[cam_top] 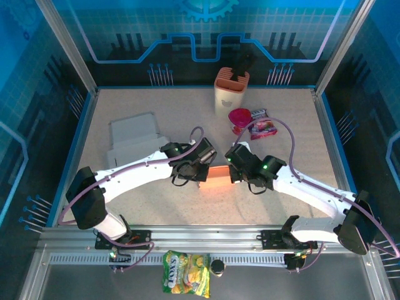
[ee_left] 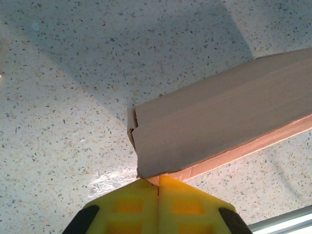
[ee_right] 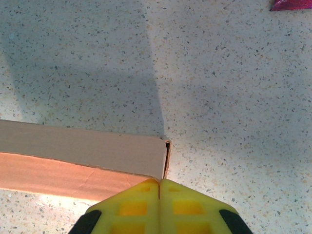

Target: Fold the paper box

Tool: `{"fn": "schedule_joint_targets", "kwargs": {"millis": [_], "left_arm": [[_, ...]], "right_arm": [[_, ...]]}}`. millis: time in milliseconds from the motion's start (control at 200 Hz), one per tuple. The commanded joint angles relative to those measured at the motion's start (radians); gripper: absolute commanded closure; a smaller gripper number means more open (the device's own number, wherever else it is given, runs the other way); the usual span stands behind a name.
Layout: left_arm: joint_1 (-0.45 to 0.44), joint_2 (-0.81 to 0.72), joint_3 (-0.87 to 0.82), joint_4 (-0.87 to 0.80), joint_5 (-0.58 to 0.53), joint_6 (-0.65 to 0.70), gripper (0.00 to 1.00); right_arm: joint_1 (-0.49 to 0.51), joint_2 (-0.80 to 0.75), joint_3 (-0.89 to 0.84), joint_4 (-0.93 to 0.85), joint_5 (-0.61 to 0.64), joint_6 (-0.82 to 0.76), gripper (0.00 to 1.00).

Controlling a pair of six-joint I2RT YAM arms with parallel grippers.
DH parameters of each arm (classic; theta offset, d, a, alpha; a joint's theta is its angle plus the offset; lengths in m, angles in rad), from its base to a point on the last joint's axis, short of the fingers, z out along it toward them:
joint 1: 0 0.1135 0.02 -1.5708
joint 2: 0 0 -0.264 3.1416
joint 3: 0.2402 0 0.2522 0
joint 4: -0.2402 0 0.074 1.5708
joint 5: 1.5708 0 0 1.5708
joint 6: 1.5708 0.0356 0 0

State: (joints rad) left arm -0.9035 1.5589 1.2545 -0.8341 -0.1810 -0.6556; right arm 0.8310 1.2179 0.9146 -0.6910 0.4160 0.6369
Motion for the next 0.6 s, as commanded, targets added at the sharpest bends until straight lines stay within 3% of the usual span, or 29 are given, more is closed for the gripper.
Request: {"fn": "schedule_joint_targets", "kwargs": {"millis": [0,595], "left_arm": [[0.009,-0.013,-0.001,0.033,0.059,0.009,0.95],[0.014,-0.053,-0.121,0.092,0.056,-0.003,0.99]], "right_arm": [[0.025,0.007,0.015,0.017,-0.016,0.007,1.0],[0.025,-0.008,-0.007,0.024,-0.02,0.001,1.0]]}}
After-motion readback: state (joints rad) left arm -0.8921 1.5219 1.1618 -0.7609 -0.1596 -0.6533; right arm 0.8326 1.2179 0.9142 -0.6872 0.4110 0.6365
